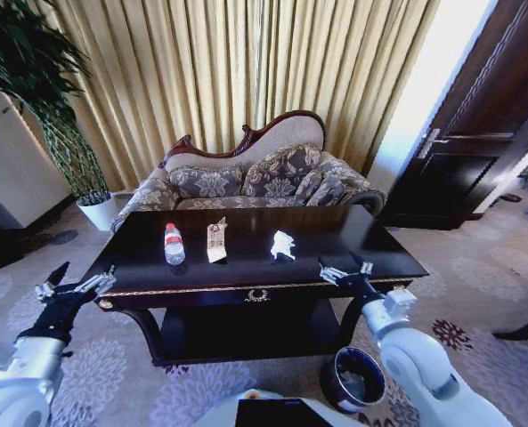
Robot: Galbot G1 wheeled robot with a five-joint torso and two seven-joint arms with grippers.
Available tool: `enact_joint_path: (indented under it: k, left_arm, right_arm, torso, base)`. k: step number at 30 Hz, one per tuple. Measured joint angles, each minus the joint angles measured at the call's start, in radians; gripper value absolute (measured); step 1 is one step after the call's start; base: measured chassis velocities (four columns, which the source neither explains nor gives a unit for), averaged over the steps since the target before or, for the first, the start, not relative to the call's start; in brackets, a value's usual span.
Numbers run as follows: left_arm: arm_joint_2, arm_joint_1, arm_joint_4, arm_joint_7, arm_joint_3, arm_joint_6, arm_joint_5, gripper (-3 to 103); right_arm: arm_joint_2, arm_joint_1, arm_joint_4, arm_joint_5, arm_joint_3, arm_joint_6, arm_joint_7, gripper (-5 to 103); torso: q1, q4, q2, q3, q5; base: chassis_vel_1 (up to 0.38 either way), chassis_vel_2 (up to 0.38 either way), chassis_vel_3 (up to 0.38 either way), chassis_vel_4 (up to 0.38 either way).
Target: Move to the front of the table and place the trash on the table into the trash bin.
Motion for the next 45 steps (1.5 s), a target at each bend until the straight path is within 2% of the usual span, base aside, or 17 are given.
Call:
enact_joint_path:
  k: [7, 14, 22, 25, 28, 31, 45]
  left_arm:
    - [-0.042, -0.004, 0.000, 0.016, 0.014, -0.001, 0.012, 100]
    - [-0.072, -0.006, 0.000, 0.028, 0.011, 0.000, 0.017, 100]
    - [-0.109, 0.000, 0.000, 0.031, 0.007, 0.000, 0.035, 100]
    - [-0.113, 0.000, 0.000, 0.030, 0.002, 0.001, 0.036, 100]
    - [-0.114, -0.001, 0.000, 0.028, -0.003, 0.018, 0.036, 100]
    - [-0.113, -0.002, 0.000, 0.025, -0.004, 0.024, 0.036, 100]
    - [-0.115, -0.002, 0.000, 0.026, 0.018, 0.039, 0.066, 100]
  right_arm:
    - [-0.069, 0.087, -0.063, 0.069, -0.078, 0.000, 0.008, 100]
    - [-0.135, 0.245, -0.057, 0.273, -0.176, -0.058, 0.064, 100]
    - [-0.172, 0.397, -0.073, 0.391, -0.291, -0.119, 0.117, 100]
    - [-0.174, 0.462, -0.095, 0.396, -0.341, -0.143, 0.155, 100]
    - [-0.150, 0.575, -0.128, 0.421, -0.427, -0.202, 0.246, 100]
    - [-0.130, 0.628, -0.149, 0.429, -0.473, -0.229, 0.277, 100]
    - [-0.096, 0.698, -0.205, 0.506, -0.516, -0.271, 0.299, 100]
  torso:
    - [0.000, -0.0001, 0.000, 0.000, 0.0000]
    - [0.000, 0.0000, 0.000, 0.000, -0.0003]
    - [0.000, -0.0002, 0.000, 0.000, -0.0002]
    - [0.000, -0.0002, 0.000, 0.000, -0.0002]
    - [0.000, 0.0002, 0.000, 0.000, -0.0002]
    - [0.000, 0.0001, 0.000, 0.000, -0.0002]
    - [0.000, -0.0001, 0.000, 0.000, -0.0002]
  base:
    - [0.000, 0.000, 0.000, 0.000]
    - [0.000, 0.000, 0.000, 0.000]
    - [0.000, 0.000, 0.000, 0.000]
    - [0.000, 0.000, 0.000, 0.000]
    - [0.000, 0.000, 0.000, 0.000]
    - [0.000, 0.000, 0.000, 0.000]
    - [0.000, 0.000, 0.000, 0.000]
